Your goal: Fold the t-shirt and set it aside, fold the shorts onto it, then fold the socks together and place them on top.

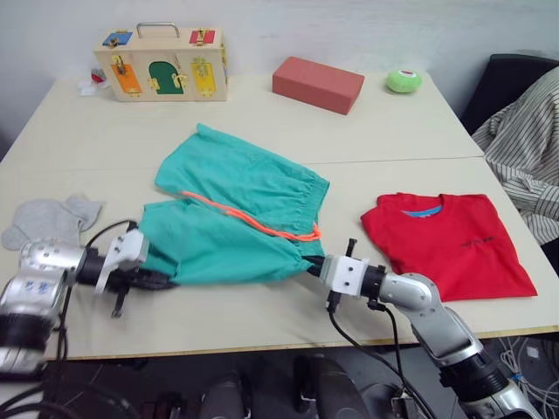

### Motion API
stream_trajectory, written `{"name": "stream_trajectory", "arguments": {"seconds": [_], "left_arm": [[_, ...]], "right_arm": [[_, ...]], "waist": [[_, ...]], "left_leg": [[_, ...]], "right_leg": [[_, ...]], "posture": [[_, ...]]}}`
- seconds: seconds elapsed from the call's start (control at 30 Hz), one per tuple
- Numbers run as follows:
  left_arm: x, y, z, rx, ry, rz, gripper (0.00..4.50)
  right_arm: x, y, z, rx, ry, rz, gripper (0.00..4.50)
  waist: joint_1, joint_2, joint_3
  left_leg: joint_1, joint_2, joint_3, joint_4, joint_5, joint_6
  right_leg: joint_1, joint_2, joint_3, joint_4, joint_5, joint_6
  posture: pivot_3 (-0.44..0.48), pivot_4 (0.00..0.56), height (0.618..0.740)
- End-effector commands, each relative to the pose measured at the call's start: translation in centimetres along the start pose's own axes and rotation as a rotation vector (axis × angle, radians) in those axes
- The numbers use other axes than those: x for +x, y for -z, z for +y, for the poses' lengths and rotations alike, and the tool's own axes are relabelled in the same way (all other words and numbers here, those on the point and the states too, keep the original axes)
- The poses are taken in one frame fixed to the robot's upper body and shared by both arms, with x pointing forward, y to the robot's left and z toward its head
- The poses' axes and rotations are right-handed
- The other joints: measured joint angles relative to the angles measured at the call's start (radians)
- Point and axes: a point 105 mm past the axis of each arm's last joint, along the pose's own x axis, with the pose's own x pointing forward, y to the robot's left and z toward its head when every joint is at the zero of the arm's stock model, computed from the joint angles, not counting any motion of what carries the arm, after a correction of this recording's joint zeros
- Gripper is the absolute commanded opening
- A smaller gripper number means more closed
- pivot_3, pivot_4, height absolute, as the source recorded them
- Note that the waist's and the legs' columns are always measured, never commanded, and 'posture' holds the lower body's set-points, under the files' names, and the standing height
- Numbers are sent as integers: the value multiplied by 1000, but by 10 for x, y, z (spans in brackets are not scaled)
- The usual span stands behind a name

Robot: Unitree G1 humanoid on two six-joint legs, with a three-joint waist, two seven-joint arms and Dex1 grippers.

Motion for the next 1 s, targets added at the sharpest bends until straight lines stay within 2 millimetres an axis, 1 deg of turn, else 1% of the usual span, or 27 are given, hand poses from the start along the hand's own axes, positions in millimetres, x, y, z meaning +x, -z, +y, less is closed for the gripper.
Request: {"name": "stream_trajectory", "arguments": {"seconds": [0.03, 0.17, 0.27, 0.33, 0.4, 0.47, 0.6, 0.7, 0.8, 0.9, 0.93, 1.0], "left_arm": [[-16, -23, -27, -36, 38, -26, 44], [-25, -25, -58, -148, 59, 13, 44], [-28, -30, -77, -215, 85, 23, 44], [-29, -36, -89, -266, 114, 7, 44], [-29, -44, -87, -262, 110, -19, 44], [-29, -48, -79, -222, 82, -26, 44], [-32, -76, -38, -63, -21, -120, 44], [-41, -114, 1, 74, -83, -210, 44], [-43, -148, 40, 219, -140, -255, 44], [-38, -189, 79, 366, -232, -288, 44], [-35, -200, 92, 409, -275, -286, 44], [-25, -218, 112, 459, -350, -263, 44]], "right_arm": [[-14, -19, -4, 9, -11, -83, 0], [-30, -29, 11, 68, -114, -128, 0], [-41, -29, 16, 104, -161, -109, 0], [-50, -24, 19, 128, -191, -75, 0], [-56, -19, 28, 157, -234, -46, 0], [-59, -20, 32, 182, -251, -45, 0], [-61, -36, 25, 284, -215, -95, 0], [-63, -51, 8, 386, -141, -151, 0], [-63, -59, -9, 472, -65, -189, 0], [-61, -58, -24, 534, 13, -192, 0], [-60, -54, -28, 559, 46, -172, 0], [-55, -40, -37, 593, 124, -119, 0]], "waist": [[1, -1, 1], [6, -2, 1], [14, -1, 2], [18, -1, 2], [24, -2, 2], [28, -1, 2], [39, -1, 2], [50, -1, 3], [57, -4, 2], [63, -5, 2], [65, -6, 2], [65, -7, 3]], "left_leg": [[0, 0, 0, 1, 0, 0], [2, 0, -1, 0, 0, 0], [2, 0, -1, -1, -1, 0], [2, 0, -1, -1, -1, -1], [2, 0, -2, -1, -1, -1], [2, -1, -3, -1, -1, -1], [2, -1, -4, -1, -1, -1], [2, -1, -4, -2, 0, -1], [0, -1, -5, -1, 3, -4], [0, -2, -3, 1, 3, -3], [-1, -3, -2, 2, 3, -3], [-2, -3, -1, 2, 2, -2]], "right_leg": [[0, 0, 0, 0, 0, 0], [1, 0, 0, 0, 0, 0], [1, 0, 0, 0, -1, -1], [1, 0, 0, 0, -1, -1], [1, 0, 0, 0, -1, -1], [1, 0, 0, 0, -1, -2], [1, 1, 0, 0, -1, -3], [1, 1, 0, 1, 0, -3], [1, 3, -2, 1, 1, -4], [1, 3, -2, 1, 2, -3], [1, 7, -3, 0, 2, -3], [0, 8, -2, -2, 2, -2]], "posture": [[0, 150, 740], [0, 150, 740], [0, 150, 740], [0, 150, 740], [0, 150, 740], [0, 150, 740], [0, 150, 740], [0, 150, 740], [0, 150, 740], [0, 150, 740], [0, 150, 740], [0, 150, 740]]}}
